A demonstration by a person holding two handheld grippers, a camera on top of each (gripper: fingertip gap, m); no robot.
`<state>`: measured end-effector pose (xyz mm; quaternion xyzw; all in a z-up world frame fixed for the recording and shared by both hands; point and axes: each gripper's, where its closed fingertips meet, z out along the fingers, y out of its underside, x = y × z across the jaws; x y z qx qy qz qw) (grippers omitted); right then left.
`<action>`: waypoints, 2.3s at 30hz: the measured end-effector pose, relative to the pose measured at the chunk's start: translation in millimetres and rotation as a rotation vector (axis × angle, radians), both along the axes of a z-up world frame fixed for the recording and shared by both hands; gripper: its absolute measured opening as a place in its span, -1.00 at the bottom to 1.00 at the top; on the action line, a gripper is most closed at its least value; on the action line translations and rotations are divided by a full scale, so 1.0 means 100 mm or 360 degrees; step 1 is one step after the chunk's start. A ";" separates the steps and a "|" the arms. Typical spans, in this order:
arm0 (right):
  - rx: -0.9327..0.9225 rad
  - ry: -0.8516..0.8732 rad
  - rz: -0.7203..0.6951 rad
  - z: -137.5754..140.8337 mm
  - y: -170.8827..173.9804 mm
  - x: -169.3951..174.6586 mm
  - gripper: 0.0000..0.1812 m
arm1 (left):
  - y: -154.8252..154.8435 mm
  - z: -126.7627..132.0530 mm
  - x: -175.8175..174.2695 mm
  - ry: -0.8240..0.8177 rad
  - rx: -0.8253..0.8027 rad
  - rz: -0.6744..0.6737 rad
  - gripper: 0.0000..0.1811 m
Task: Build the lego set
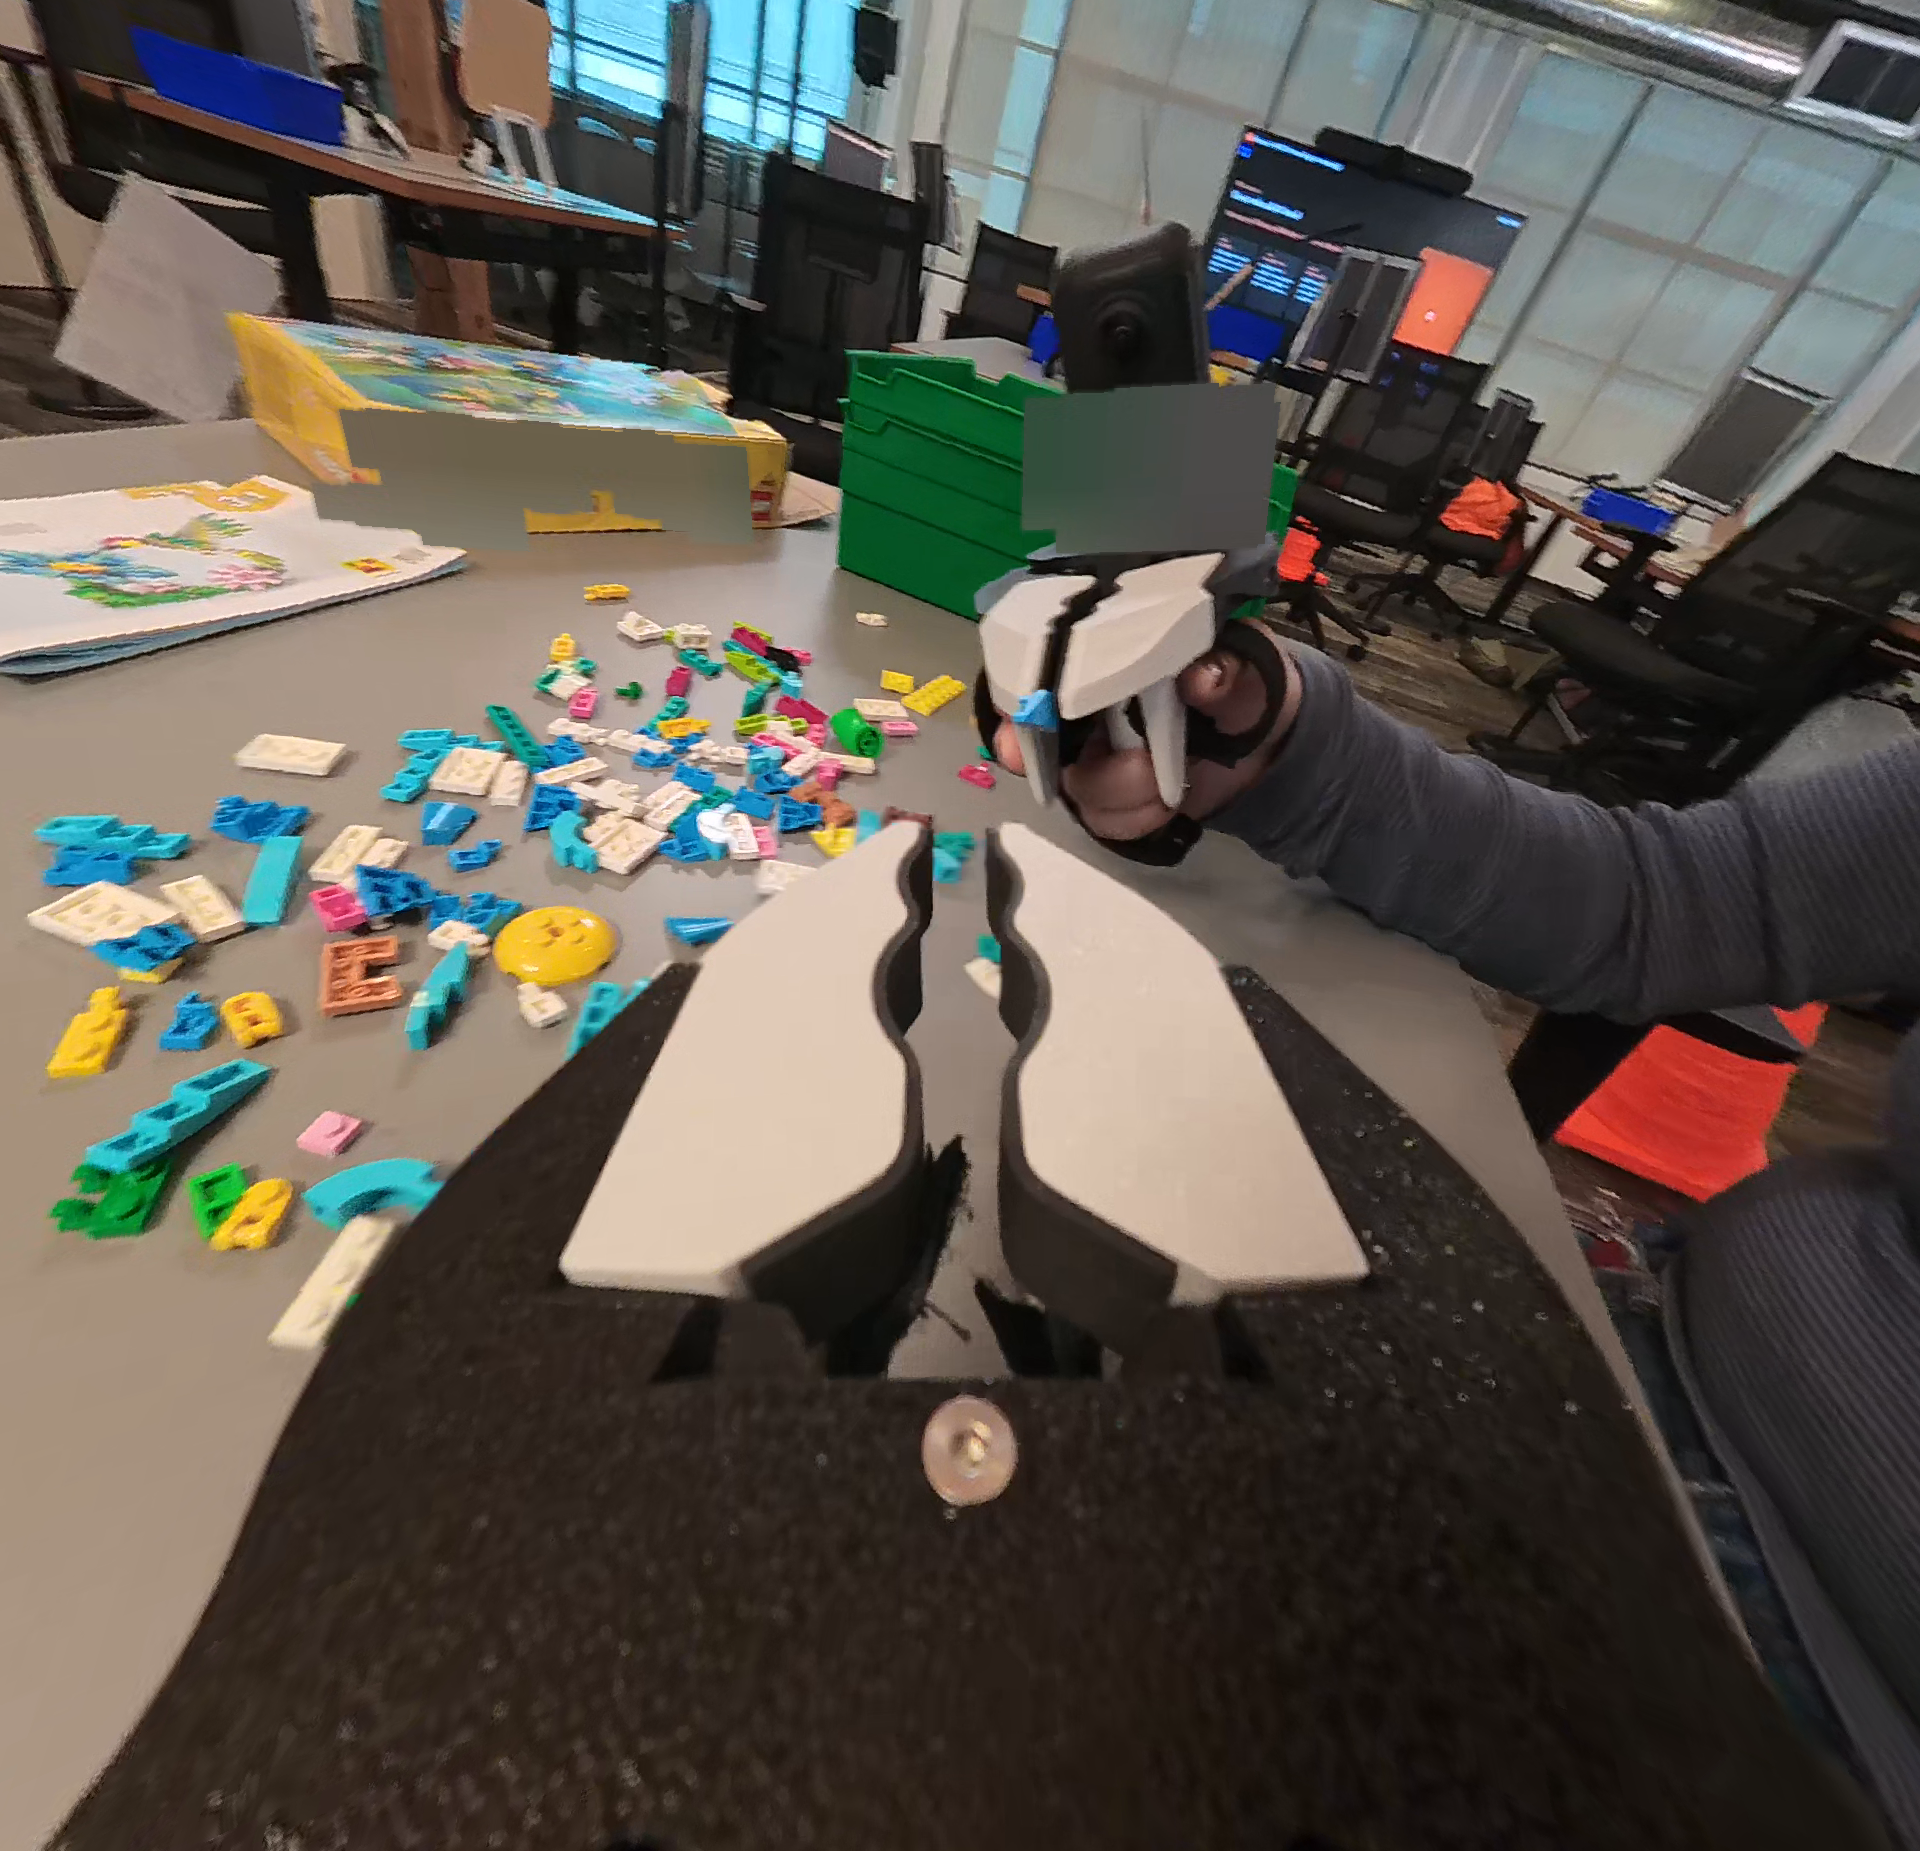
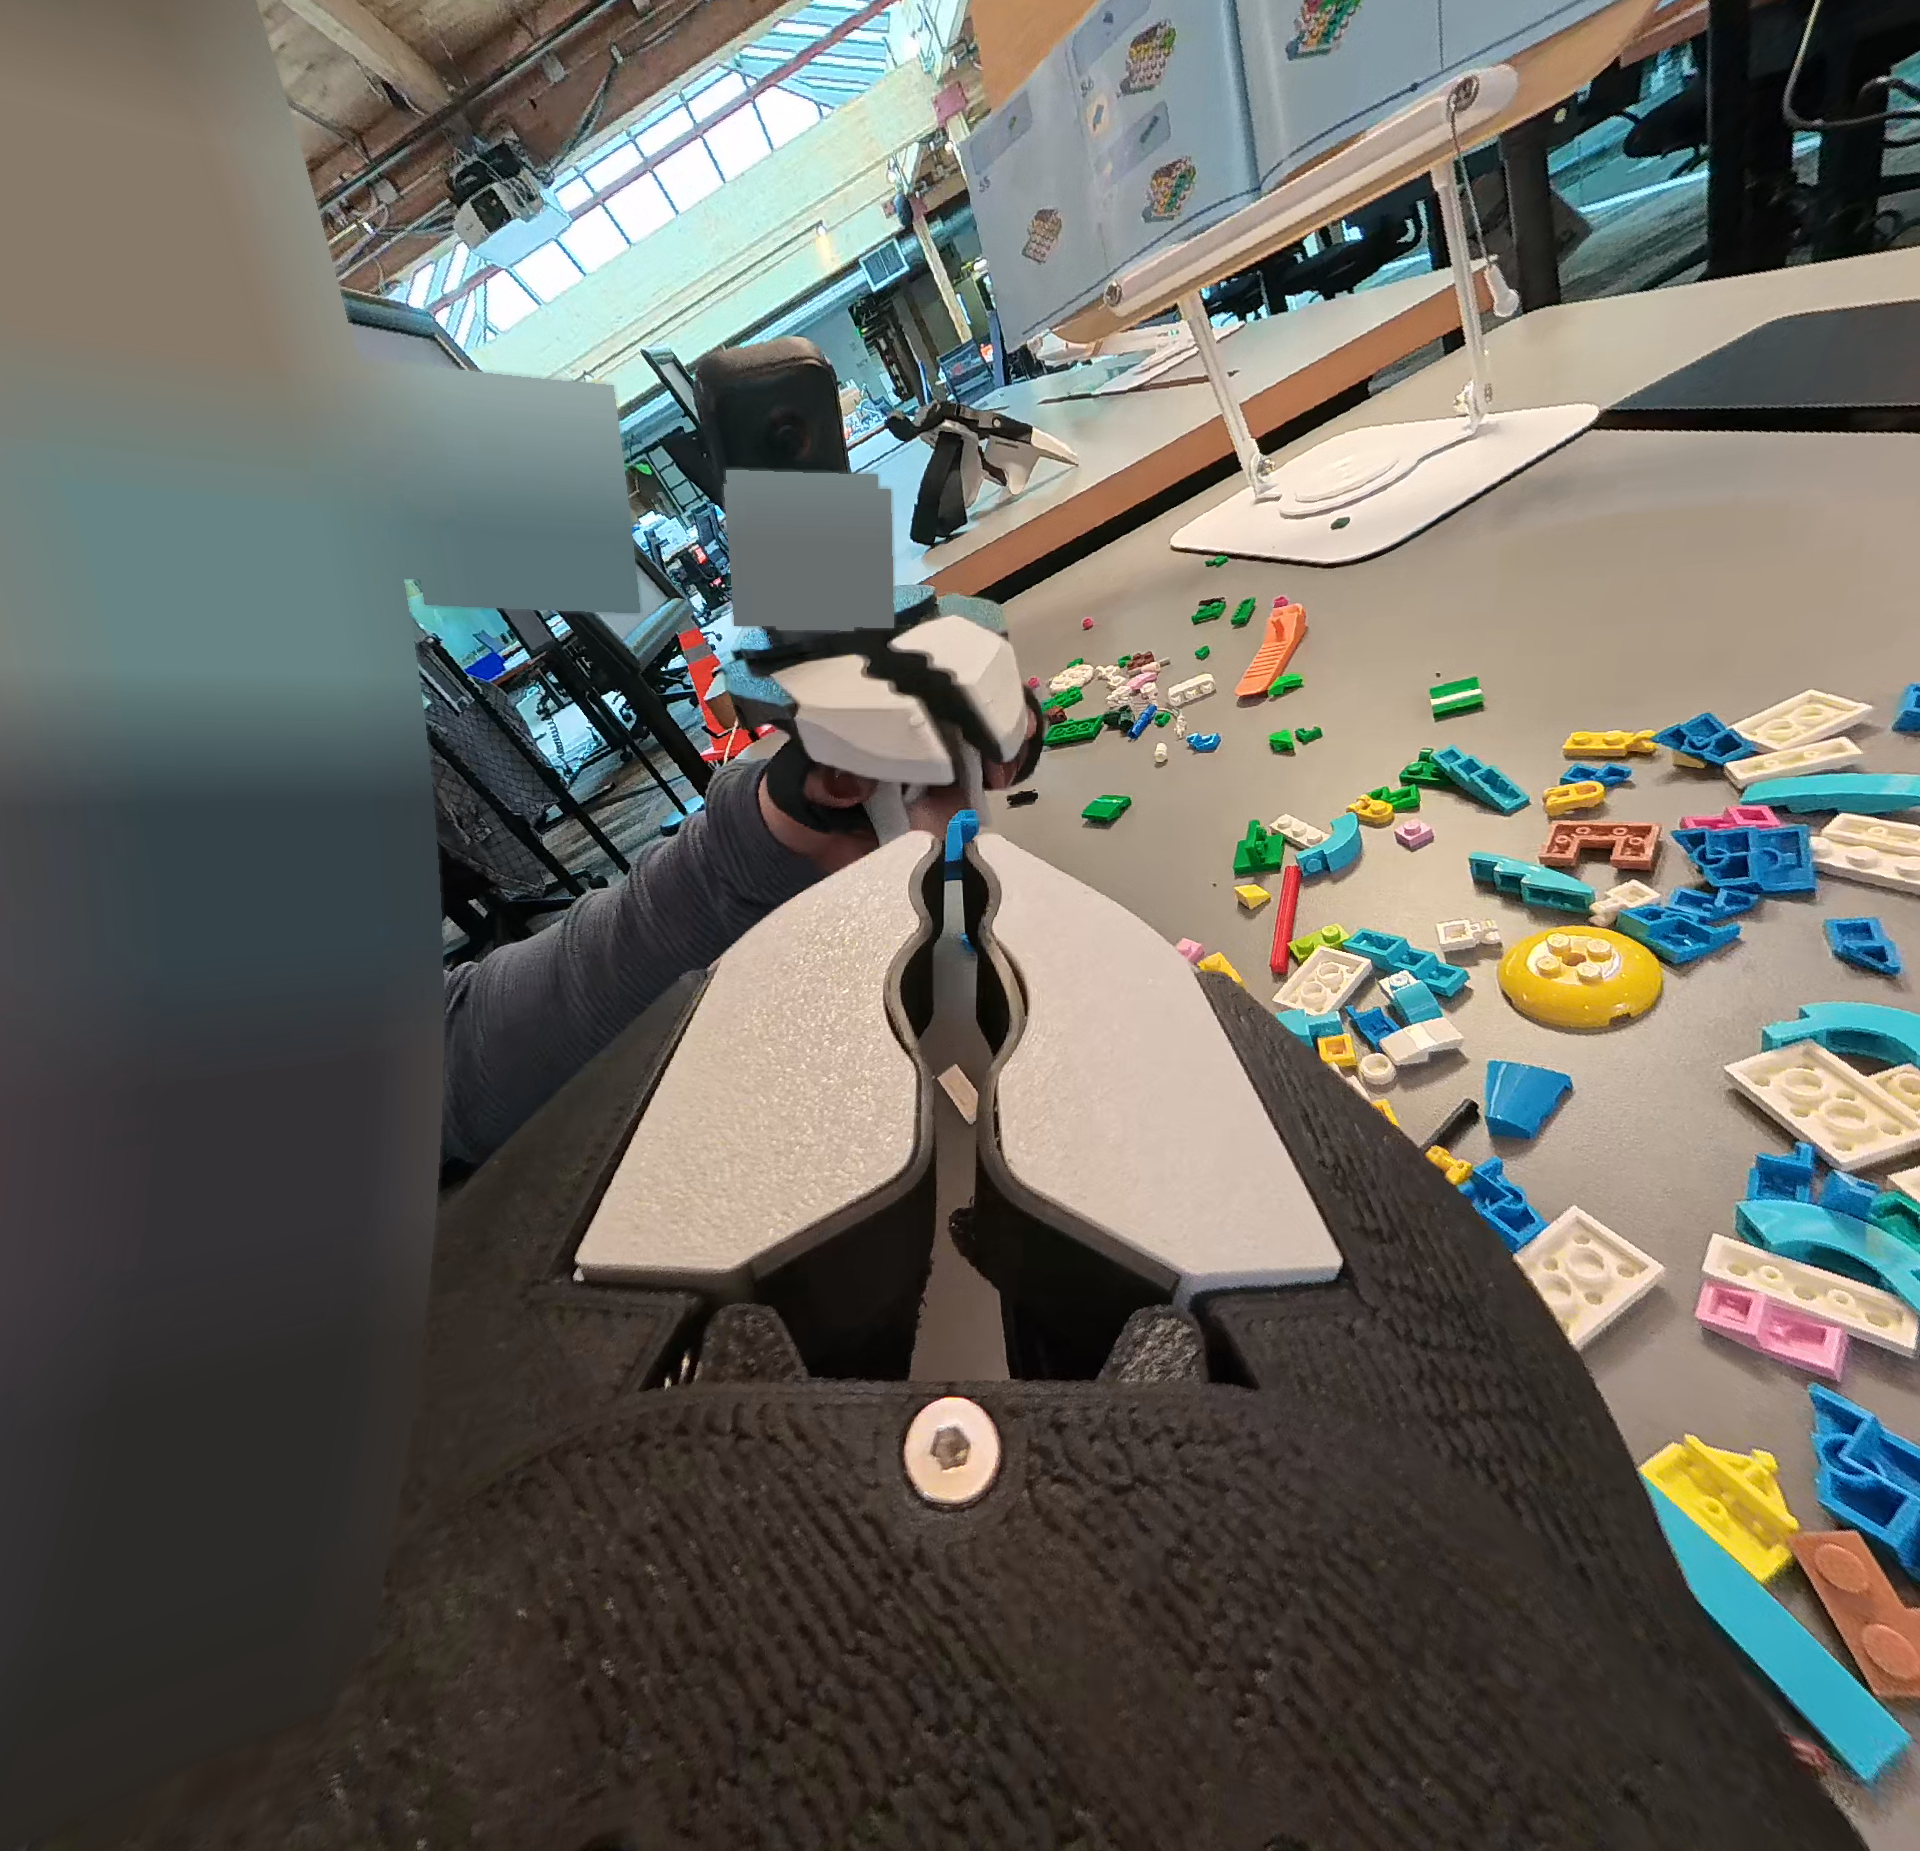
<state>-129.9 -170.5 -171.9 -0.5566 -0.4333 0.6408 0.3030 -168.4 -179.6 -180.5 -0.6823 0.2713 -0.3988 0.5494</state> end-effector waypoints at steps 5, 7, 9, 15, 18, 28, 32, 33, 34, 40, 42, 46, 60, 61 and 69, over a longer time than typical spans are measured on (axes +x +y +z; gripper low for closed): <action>0.0010 0.0039 0.0031 0.02 -0.04 -0.01 -0.99 | -0.20 -0.04 0.26 0.0016 -0.0035 -0.0299 -0.91; 0.0014 0.0044 0.0043 0.02 -0.06 -0.03 -0.99 | -0.27 -0.08 0.34 0.0060 -0.0042 -0.0388 -0.92; 0.0024 0.0044 0.0056 0.02 -0.08 -0.04 -0.99 | -0.30 -0.11 0.40 0.0082 -0.0059 -0.0427 -0.92; 0.0038 0.0039 0.0091 0.00 -0.14 -0.06 -0.98 | -0.30 -0.03 0.42 -0.0056 -0.0105 -0.0463 -0.90; 0.0046 0.0032 0.0118 -0.01 -0.17 -0.07 -0.98 | -0.28 0.04 0.38 -0.0155 -0.0111 -0.0441 -0.87; 0.0067 0.0031 0.0174 -0.02 -0.24 -0.09 -0.98 | -0.24 0.06 0.34 -0.0191 -0.0132 -0.0396 -0.79; 0.0068 0.0038 0.0183 -0.01 -0.25 -0.09 -0.99 | -0.24 0.06 0.34 -0.0189 -0.0113 -0.0396 -0.79; 0.0071 0.0037 0.0182 -0.02 -0.25 -0.09 -0.99 | -0.24 0.06 0.34 -0.0188 -0.0113 -0.0395 -0.79; 0.0071 0.0037 0.0181 -0.02 -0.25 -0.09 -0.99 | -0.24 0.06 0.34 -0.0191 -0.0115 -0.0396 -0.79; 0.0069 0.0048 0.0193 0.00 -0.27 -0.08 -0.98 | -0.26 0.08 0.34 -0.0217 -0.0120 -0.0422 -0.78; 0.0071 0.0056 0.0199 0.01 -0.27 -0.08 -0.98 | -0.27 0.09 0.34 -0.0231 -0.0119 -0.0435 -0.78; 0.0069 0.0077 0.0214 0.03 -0.29 -0.08 -0.98 | -0.29 0.12 0.35 -0.0276 -0.0132 -0.0469 -0.77; 0.0151 0.0109 0.0265 0.05 -0.37 -0.07 -0.99 | -0.31 0.14 0.36 -0.0336 -0.0175 -0.0516 -0.91; 0.0159 0.0105 0.0254 0.04 -0.36 -0.07 -0.99 | -0.30 0.14 0.36 -0.0338 -0.0173 -0.0513 -0.88; 0.0179 0.0073 0.0242 -0.01 -0.34 -0.08 -0.98 | -0.25 0.10 0.37 -0.0322 -0.0205 -0.0460 -0.70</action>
